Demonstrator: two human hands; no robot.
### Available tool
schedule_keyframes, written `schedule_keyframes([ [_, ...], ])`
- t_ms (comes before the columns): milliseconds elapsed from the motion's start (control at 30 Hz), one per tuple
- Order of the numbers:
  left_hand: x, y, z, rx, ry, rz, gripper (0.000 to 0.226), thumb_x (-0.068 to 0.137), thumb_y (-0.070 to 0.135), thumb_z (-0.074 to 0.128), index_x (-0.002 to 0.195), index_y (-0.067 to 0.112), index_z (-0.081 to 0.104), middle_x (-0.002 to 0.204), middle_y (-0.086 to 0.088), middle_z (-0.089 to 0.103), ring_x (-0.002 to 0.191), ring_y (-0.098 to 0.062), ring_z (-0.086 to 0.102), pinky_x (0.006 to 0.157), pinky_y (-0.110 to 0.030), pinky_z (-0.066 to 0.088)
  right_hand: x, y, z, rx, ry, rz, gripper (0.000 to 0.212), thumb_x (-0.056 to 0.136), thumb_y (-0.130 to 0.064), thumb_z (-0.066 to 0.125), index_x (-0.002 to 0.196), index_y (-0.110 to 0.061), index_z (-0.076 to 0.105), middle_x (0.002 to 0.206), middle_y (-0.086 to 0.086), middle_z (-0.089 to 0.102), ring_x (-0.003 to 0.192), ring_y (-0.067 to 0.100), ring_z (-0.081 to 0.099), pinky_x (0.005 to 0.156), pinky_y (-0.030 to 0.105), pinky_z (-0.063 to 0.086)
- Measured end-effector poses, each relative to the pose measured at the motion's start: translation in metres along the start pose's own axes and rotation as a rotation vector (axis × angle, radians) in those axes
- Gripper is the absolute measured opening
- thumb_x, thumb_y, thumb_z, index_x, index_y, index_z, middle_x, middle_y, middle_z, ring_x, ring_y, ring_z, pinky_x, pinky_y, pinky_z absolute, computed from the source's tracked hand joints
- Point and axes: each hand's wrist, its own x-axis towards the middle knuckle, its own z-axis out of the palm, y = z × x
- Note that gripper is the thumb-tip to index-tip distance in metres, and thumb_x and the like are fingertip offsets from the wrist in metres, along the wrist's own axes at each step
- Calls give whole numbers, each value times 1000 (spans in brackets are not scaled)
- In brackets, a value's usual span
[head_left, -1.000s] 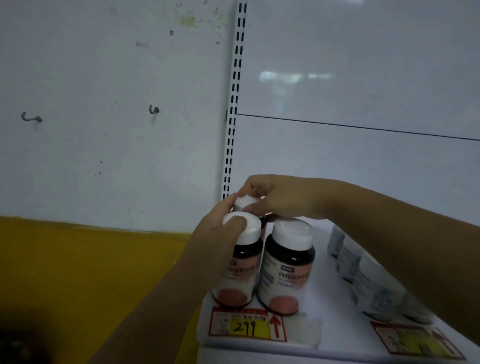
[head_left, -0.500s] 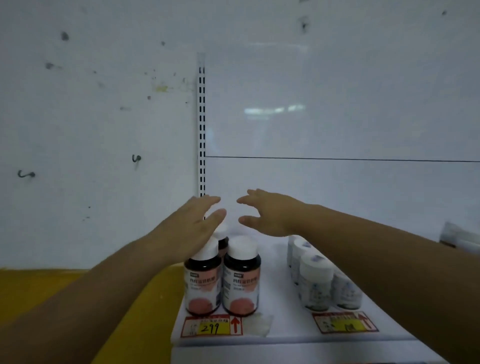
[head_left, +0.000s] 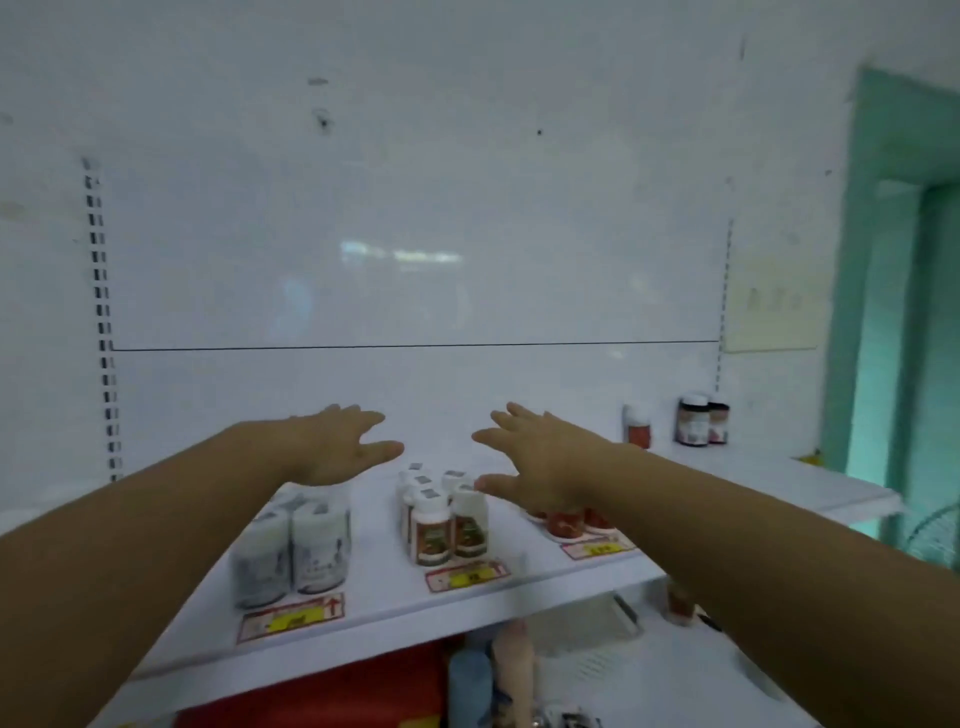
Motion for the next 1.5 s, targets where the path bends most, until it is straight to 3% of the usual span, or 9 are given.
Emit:
schedule_keyframes([
  [167, 16, 118, 6, 74, -82, 154, 72, 93, 60, 19, 151, 25, -4, 160, -4, -12, 147, -23, -11, 118, -49, 1, -71, 83, 4, 13, -29, 125, 65, 94, -53, 36, 150, -25, 15, 160, 6, 7, 147, 22, 1, 119, 45, 10],
  [300, 41, 185, 4, 25, -96, 238, 73, 91, 62, 20, 151, 26, -3, 160, -4, -10, 147, -22, -9, 119, -48, 2, -110, 135, 18, 58, -42, 211, 65, 94, -53, 36, 149, -25, 16, 160, 5, 8, 147, 22, 3, 118, 44, 14],
  [600, 141, 318, 9, -75, -46, 453, 72, 92, 61, 26, 151, 25, 4, 161, 1, 3, 148, -19, 2, 119, -42, 6, -123, 251, 62, 46, -122, 368, 67, 93, -53, 39, 150, -29, 13, 161, 2, 5, 147, 19, 4, 117, 41, 16],
  [733, 203, 346, -10, -78, -68, 470, 70, 93, 56, 36, 151, 28, 8, 160, 4, 12, 145, -19, 19, 118, -39, 16, -102, 305, 70, 19, -149, 401, 67, 93, -52, 42, 150, -30, 14, 160, 2, 7, 147, 21, 10, 116, 40, 18],
  [933, 300, 382, -6, -165, -10, 417, 65, 94, 46, 43, 149, 25, 17, 159, 0, 19, 143, -23, 24, 116, -39, 21, -63, 377, 84, 83, -87, 425, 68, 91, -53, 44, 149, -32, 14, 160, -3, 12, 144, 21, 22, 114, 37, 22],
  [1133, 378, 397, 36, -24, -79, 229, 66, 92, 42, 48, 148, 17, 23, 155, -5, 28, 140, -25, 31, 112, -36, 26, -9, 439, 119, 110, -145, 339, 67, 93, -50, 44, 149, -29, 15, 159, -1, 16, 144, 23, 22, 115, 39, 23],
  [1267, 420, 403, 47, -84, -83, 196, 73, 79, 48, 59, 143, 27, 30, 147, 4, 36, 134, -24, 38, 110, -39, 32, 36, 481, 155, 246, -150, 281, 65, 92, -48, 47, 148, -28, 21, 155, 1, 28, 139, 24, 31, 112, 38, 29],
  [1367, 451, 402, 74, -147, -72, 138, 58, 71, 50, 63, 122, 33, 42, 145, -6, 45, 124, -28, 48, 103, -44, 40, 63, 512, 188, 318, -190, 242, 64, 91, -48, 47, 147, -28, 23, 152, 4, 34, 135, 25, 37, 109, 38, 33],
  [1500, 449, 412, 97, -370, -76, -10, 73, 87, 22, 63, 147, 20, 21, 147, -4, 37, 130, -24, 42, 101, -27, 31, 102, 542, 222, 430, -164, 206, 67, 91, -45, 48, 148, -27, 17, 151, 7, 35, 133, 26, 41, 107, 37, 35],
])
